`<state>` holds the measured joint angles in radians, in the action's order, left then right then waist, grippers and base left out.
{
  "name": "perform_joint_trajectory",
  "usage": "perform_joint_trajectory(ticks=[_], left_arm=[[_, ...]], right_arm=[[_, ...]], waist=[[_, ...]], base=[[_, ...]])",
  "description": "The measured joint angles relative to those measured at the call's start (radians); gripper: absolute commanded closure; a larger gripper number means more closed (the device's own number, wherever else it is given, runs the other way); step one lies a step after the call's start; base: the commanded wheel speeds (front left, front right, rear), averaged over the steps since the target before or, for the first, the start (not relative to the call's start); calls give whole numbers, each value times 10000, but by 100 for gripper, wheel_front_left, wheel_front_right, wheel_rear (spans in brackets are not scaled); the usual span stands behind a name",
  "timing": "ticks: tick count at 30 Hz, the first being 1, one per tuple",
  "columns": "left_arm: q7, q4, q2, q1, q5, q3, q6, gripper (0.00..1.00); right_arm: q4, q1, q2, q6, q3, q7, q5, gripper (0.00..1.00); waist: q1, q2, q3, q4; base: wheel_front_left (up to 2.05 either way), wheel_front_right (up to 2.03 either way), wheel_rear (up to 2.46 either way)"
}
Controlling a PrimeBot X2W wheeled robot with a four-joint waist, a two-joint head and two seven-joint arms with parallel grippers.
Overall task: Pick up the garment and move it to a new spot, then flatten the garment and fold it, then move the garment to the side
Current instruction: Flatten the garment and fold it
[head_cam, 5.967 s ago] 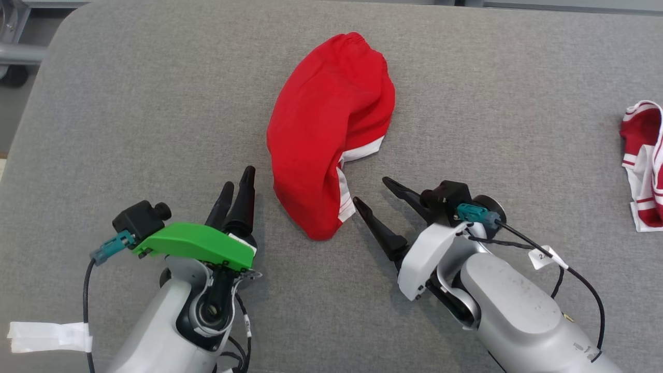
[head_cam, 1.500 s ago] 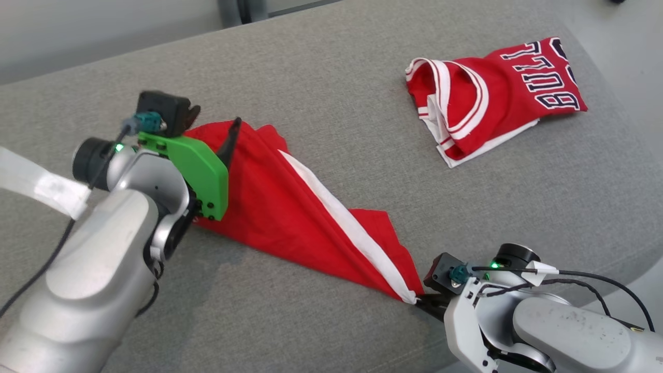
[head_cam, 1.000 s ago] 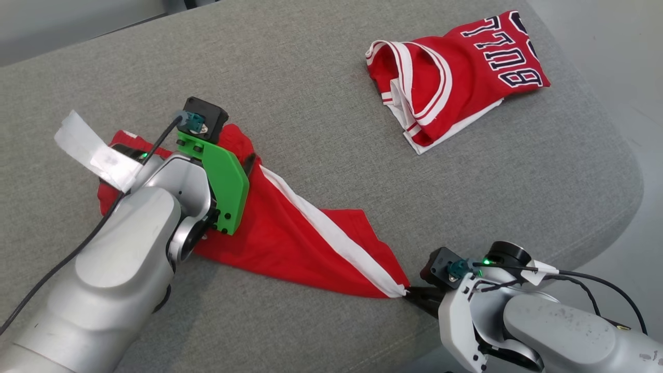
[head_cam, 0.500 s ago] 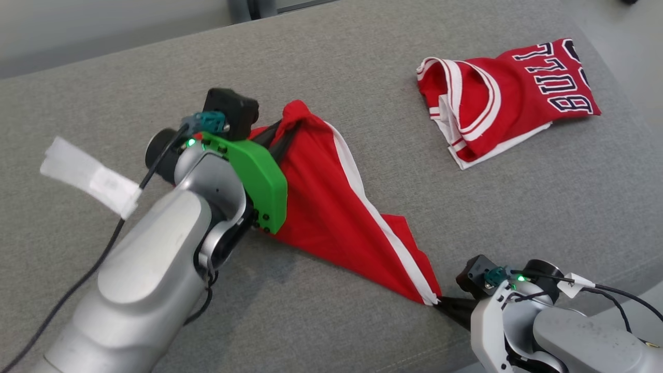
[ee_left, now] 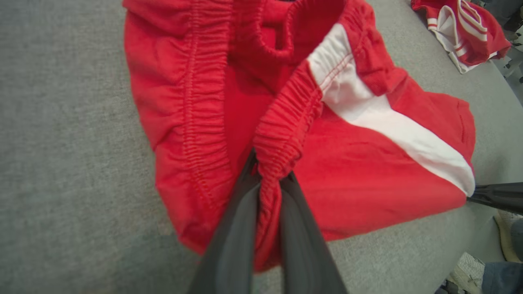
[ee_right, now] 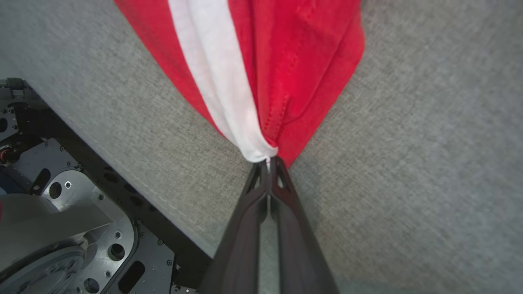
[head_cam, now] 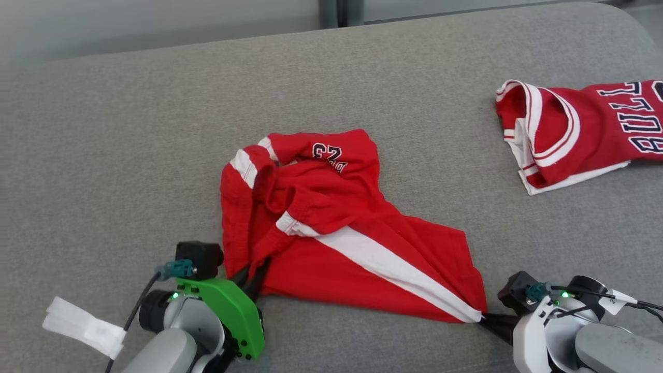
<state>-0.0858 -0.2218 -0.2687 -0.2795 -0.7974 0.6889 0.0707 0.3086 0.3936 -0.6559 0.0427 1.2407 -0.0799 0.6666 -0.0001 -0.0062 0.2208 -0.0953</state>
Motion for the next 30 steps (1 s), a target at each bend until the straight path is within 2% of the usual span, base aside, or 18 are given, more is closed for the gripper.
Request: perform_joint_trajectory(ticks=[2,4,9,14,30], left_arm=[[0,29,2,257,-100,128,-19,56],[67,82,13,405,-178,199,-94,0],[360,499,6,373,-428,-215,-174,0],[380,863,-100,233,-456,-366,-190,0],[-522,968,-148,-89,-604,-50,-259,0]], right_arm=[[-4,-105,-153,2,-4,10,0,100],[-23,-168,-316,2,21,13,-2,100],[-27,-252,-525,15,203,-40,-88,100],[67,-250,-479,92,286,-278,-230,100],[132,72,176,42,209,-355,-355,100]], waist=[[0,0,-57,270],[0,0,-117,537],[0,0,-306,1098],[0,0,-615,1236],[1,0,-646,100]], base=[[0,0,0],[0,0,0],[0,0,0],[0,0,0],[0,0,0]])
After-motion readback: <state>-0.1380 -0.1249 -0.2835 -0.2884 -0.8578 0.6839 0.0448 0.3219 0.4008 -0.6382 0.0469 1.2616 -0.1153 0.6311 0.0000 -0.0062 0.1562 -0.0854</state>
